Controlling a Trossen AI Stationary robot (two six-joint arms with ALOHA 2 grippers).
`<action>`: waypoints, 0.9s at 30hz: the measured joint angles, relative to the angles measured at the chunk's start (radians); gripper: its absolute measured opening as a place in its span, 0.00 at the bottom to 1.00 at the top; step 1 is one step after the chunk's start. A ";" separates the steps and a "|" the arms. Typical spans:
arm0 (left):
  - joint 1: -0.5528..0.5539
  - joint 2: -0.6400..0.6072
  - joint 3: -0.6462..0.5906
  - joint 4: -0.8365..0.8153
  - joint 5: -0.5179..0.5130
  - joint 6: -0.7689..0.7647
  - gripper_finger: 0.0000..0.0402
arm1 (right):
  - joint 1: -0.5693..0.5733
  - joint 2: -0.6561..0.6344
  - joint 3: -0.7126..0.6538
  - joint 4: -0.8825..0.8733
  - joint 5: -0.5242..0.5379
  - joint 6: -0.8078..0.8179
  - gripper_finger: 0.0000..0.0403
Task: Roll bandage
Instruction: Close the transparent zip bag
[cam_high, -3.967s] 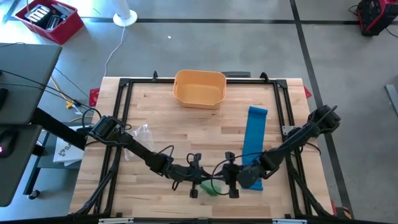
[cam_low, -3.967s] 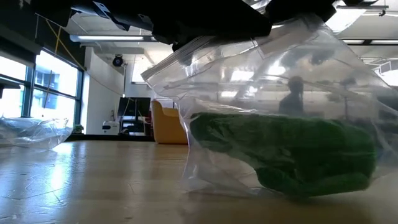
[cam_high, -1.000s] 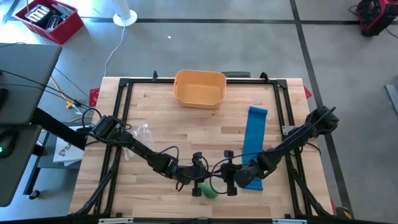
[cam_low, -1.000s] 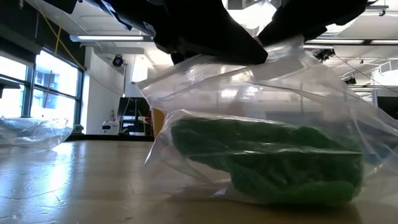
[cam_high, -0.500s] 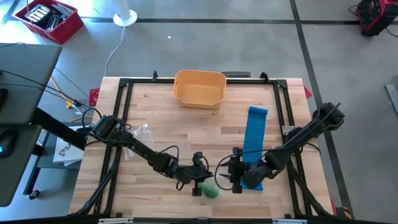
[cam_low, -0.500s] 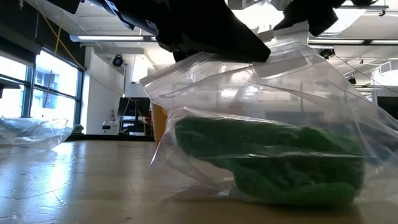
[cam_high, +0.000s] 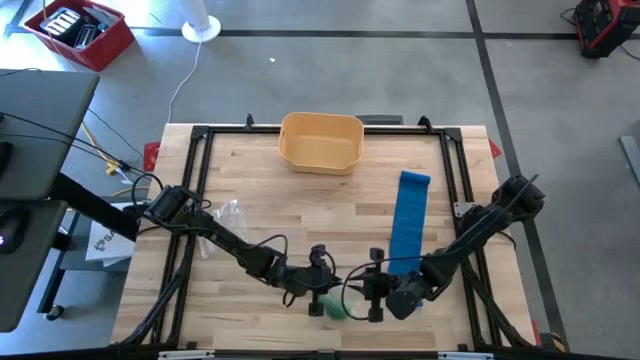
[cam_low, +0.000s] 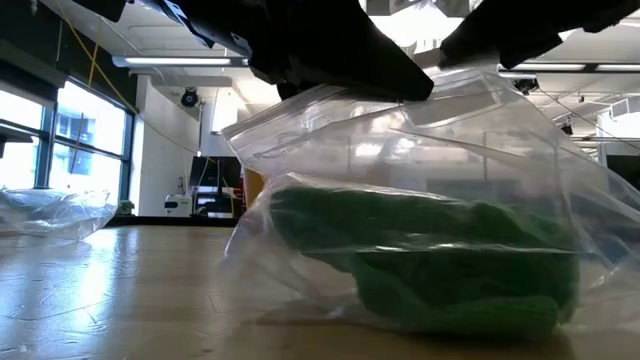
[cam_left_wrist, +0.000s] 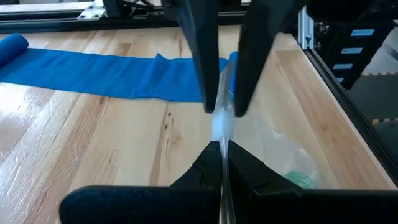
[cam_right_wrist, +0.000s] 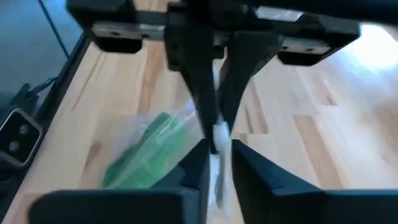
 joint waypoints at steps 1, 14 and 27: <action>0.000 0.000 0.000 0.000 0.000 0.000 0.00 | 0.007 -0.003 0.000 0.000 0.009 0.000 0.05; -0.018 0.000 -0.001 0.106 -0.007 0.138 0.23 | 0.059 -0.007 0.003 -0.058 0.100 0.084 0.00; -0.023 0.000 0.000 0.188 -0.057 0.236 0.26 | 0.068 -0.008 0.004 -0.010 0.145 0.041 0.00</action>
